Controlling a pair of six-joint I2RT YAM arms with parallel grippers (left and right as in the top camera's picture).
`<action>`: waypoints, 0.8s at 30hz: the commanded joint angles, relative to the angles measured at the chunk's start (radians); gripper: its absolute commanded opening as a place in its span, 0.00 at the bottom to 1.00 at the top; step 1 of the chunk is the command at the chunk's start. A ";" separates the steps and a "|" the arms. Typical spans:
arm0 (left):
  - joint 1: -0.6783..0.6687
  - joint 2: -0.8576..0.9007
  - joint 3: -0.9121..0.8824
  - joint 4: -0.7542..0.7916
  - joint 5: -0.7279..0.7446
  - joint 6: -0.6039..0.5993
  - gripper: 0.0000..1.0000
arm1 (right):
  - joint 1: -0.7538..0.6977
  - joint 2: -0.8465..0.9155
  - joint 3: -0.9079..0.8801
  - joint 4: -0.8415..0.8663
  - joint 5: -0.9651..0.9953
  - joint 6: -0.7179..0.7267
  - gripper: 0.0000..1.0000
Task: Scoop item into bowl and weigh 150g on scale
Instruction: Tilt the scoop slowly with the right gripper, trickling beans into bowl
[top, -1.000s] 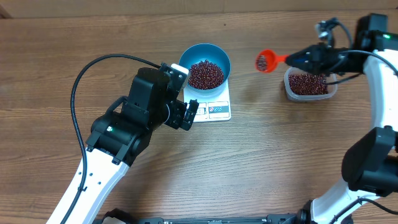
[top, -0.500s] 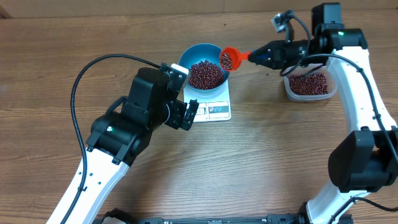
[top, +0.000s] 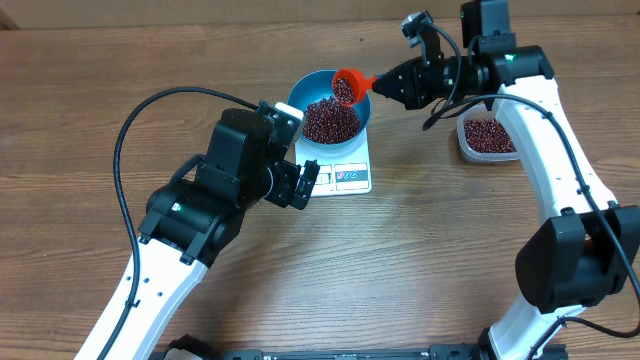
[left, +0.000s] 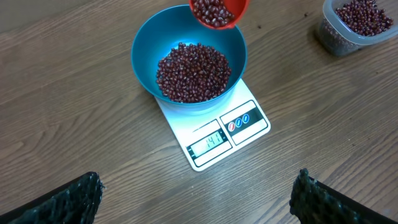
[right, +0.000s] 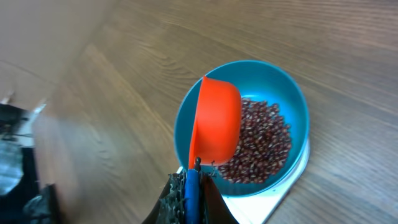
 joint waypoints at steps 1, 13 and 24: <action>-0.004 0.003 -0.007 0.000 -0.011 -0.006 1.00 | 0.014 -0.035 0.029 0.018 0.087 -0.005 0.04; -0.004 0.003 -0.007 0.000 -0.011 -0.006 0.99 | 0.029 -0.035 0.029 0.038 0.123 -0.094 0.04; -0.004 0.003 -0.007 0.000 -0.011 -0.006 1.00 | 0.071 -0.034 0.029 0.047 0.161 -0.218 0.04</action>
